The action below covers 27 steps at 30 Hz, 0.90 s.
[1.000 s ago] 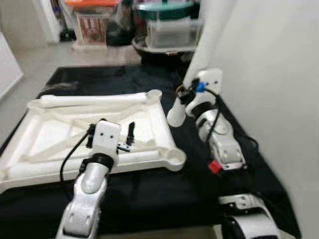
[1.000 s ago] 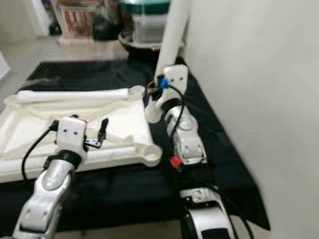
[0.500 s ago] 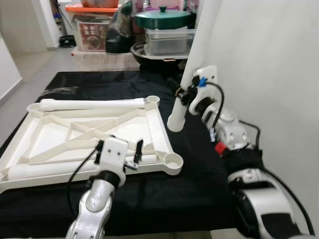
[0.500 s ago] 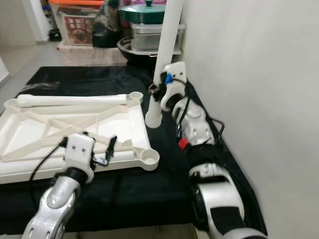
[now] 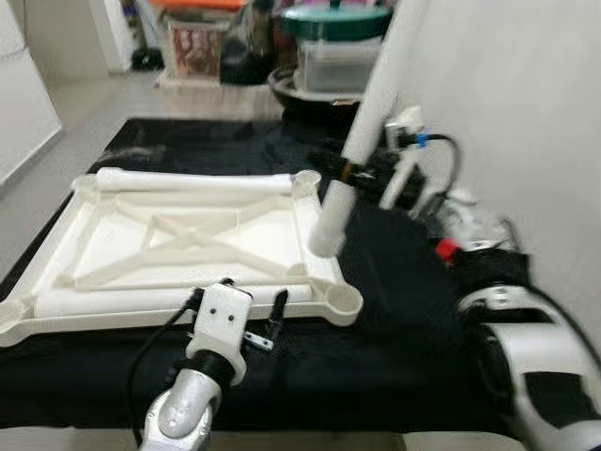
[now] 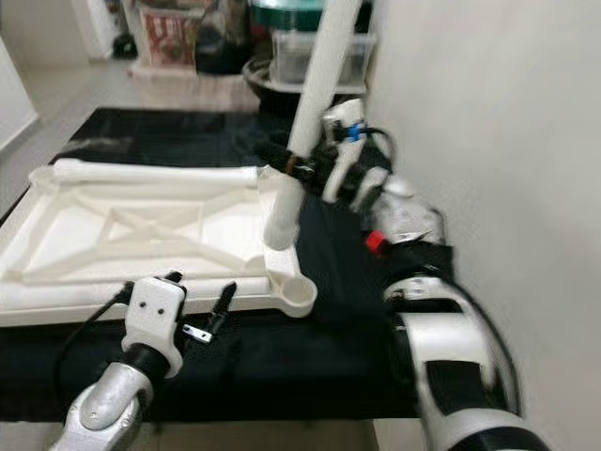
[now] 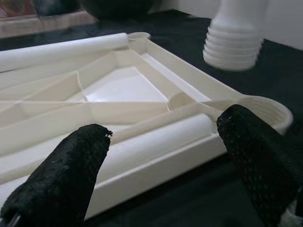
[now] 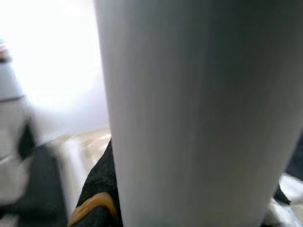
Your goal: Building children table
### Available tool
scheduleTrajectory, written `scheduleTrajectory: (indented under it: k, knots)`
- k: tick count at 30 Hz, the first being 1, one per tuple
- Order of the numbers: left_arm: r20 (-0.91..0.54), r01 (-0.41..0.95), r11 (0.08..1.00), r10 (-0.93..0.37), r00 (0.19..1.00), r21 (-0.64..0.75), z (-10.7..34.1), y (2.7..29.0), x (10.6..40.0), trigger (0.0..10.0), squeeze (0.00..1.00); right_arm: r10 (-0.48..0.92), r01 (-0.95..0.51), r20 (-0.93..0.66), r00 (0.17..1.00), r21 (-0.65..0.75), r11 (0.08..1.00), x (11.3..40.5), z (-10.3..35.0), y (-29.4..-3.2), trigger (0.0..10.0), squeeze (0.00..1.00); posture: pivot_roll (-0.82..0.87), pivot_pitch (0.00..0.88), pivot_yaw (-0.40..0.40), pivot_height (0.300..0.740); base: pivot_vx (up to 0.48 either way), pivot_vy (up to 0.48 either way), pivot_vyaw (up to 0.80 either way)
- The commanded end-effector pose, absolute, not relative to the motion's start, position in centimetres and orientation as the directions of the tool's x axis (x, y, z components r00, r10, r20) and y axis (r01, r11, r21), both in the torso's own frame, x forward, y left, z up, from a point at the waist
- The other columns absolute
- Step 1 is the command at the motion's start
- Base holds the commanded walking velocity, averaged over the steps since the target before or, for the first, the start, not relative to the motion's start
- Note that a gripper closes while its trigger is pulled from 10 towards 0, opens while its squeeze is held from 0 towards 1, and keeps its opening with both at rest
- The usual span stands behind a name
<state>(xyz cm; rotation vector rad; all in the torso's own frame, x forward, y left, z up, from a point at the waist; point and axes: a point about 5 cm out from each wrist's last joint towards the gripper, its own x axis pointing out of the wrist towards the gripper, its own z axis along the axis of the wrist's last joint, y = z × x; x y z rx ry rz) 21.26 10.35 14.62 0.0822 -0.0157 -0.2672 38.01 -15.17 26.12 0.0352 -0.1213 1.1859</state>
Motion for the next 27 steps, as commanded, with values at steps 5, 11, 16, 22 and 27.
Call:
scheduleTrajectory:
  k: [5, 11, 16, 22, 27]
  knots:
    - [-0.021, 0.322, 0.945, -0.321, 0.947, 0.06, 14.6, 10.1, 20.6, 10.0, 0.0, 0.956, -0.956, 0.077, 0.283, -0.061, 0.287, 37.4, 25.2, -15.8, 10.0, 0.0, 0.16, 0.07, -0.02, 0.74, 0.0, 0.0, 0.0]
    - [-0.062, 0.324, 0.945, -0.321, 0.945, 0.048, 14.1, 11.0, 19.7, 10.0, 0.0, 0.968, -0.965, 0.063, 0.242, -0.085, 0.247, 37.1, 25.2, -15.8, 10.0, 0.0, 0.16, 0.064, -0.008, 0.74, 0.0, 0.0, 0.0]
    - [-0.094, 0.315, 0.948, -0.31, 0.946, 0.047, 13.6, 11.5, 19.0, 10.0, 0.0, 0.983, -0.979, 0.046, 0.178, -0.087, 0.182, 36.6, 24.9, -15.6, 10.0, 0.0, 0.17, 0.054, -0.011, 0.74, 0.0, 0.0, 0.0]
    - [-0.119, 0.316, 0.947, -0.309, 0.944, 0.049, 13.1, 11.8, 18.6, 10.0, 0.0, 0.986, -0.982, 0.015, 0.169, -0.084, 0.169, 36.5, 24.2, -15.5, 10.0, 0.0, 0.17, 0.049, -0.007, 0.74, 0.0, 0.0, 0.0]
    - [-0.122, 0.324, 0.945, -0.317, 0.941, 0.049, 13.0, 11.7, 18.7, 10.0, 0.0, 0.986, -0.983, 0.012, 0.169, -0.077, 0.169, 36.5, 24.0, -15.5, 10.0, 0.0, 0.17, 0.048, -0.008, 0.74, 0.0, 0.0, 0.0]
